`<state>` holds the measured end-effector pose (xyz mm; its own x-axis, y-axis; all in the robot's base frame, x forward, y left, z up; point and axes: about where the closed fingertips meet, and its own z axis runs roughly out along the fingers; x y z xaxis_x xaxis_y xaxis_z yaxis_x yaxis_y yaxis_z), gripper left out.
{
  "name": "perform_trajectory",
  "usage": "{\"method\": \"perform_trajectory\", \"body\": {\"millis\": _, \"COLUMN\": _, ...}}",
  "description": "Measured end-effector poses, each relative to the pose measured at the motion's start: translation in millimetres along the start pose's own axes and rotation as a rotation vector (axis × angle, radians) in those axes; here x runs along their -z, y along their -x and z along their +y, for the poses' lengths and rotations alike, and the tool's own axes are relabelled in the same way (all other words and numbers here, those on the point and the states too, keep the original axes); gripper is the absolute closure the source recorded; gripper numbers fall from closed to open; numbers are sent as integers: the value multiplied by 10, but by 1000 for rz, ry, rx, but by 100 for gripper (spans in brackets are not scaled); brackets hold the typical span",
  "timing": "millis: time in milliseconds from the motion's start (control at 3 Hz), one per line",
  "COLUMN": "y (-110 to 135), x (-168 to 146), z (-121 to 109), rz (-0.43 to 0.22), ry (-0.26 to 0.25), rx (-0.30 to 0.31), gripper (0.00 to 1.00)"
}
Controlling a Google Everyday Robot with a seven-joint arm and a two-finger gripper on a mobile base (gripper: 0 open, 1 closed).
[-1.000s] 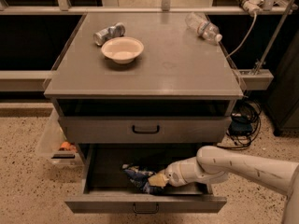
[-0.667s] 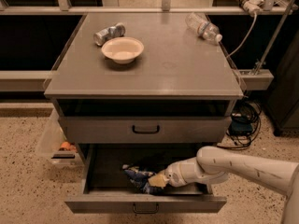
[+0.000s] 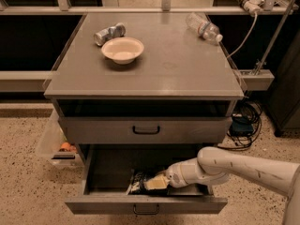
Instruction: Place blue chip bag into middle drawer
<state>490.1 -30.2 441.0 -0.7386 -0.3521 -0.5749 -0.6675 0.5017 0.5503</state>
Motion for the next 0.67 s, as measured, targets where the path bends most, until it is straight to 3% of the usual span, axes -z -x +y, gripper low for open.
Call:
{"method": "perform_trajectory", "body": {"millis": 333, "y": 0, "x": 0, "z": 0, "rz": 0, "ry": 0, "rx": 0, "gripper": 0}}
{"method": "perform_trajectory", "body": {"millis": 667, "y": 0, "x": 0, "z": 0, "rz": 0, "ry": 0, "rx": 0, "gripper": 0}}
